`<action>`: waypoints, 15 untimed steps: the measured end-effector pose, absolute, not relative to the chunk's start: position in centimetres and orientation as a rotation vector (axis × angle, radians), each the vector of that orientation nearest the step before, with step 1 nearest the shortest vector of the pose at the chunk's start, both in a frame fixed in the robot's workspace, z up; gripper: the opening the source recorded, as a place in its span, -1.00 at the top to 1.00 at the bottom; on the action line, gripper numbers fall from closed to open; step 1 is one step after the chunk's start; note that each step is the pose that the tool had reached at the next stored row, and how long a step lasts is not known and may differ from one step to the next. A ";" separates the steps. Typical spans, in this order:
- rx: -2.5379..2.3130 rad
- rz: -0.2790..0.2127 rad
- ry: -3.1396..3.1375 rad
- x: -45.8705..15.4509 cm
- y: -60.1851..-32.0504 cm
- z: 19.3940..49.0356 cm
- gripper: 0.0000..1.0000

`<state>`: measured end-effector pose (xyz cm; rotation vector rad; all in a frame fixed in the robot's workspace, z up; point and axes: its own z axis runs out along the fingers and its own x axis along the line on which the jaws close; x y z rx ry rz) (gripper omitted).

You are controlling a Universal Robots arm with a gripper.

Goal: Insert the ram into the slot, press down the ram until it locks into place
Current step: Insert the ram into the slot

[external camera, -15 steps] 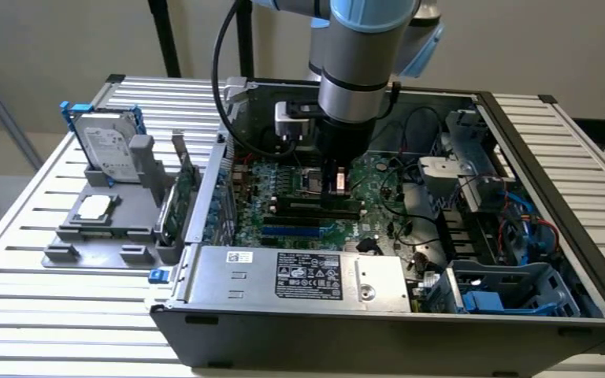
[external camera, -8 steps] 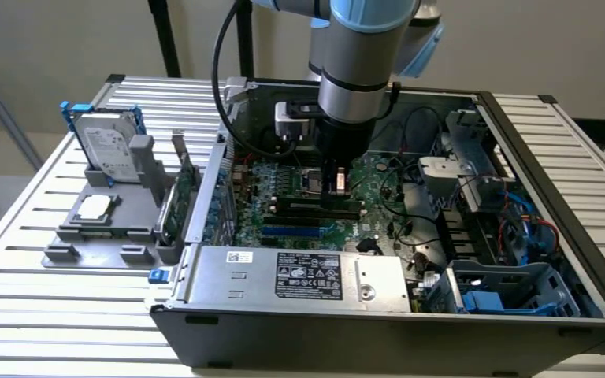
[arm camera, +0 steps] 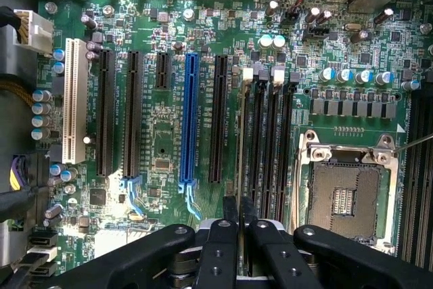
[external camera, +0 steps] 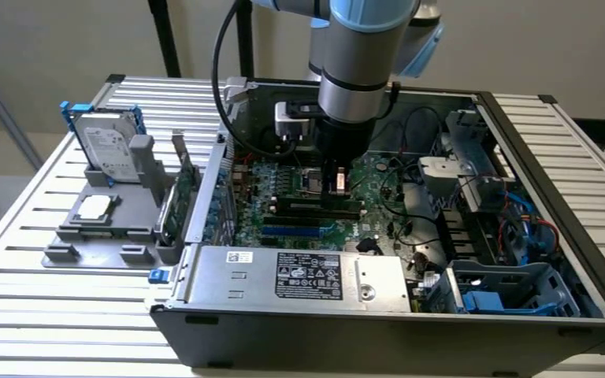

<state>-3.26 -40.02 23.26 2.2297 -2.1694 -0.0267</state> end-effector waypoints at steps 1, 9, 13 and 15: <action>2.231 -0.024 -2.171 -3.3 -40.0 23.3 0.73; 2.236 0.002 -2.175 -3.6 -39.7 23.3 0.73; 2.237 0.019 -2.176 -3.7 -39.6 23.3 0.73; 2.236 0.024 -2.175 -3.7 -39.6 23.3 0.73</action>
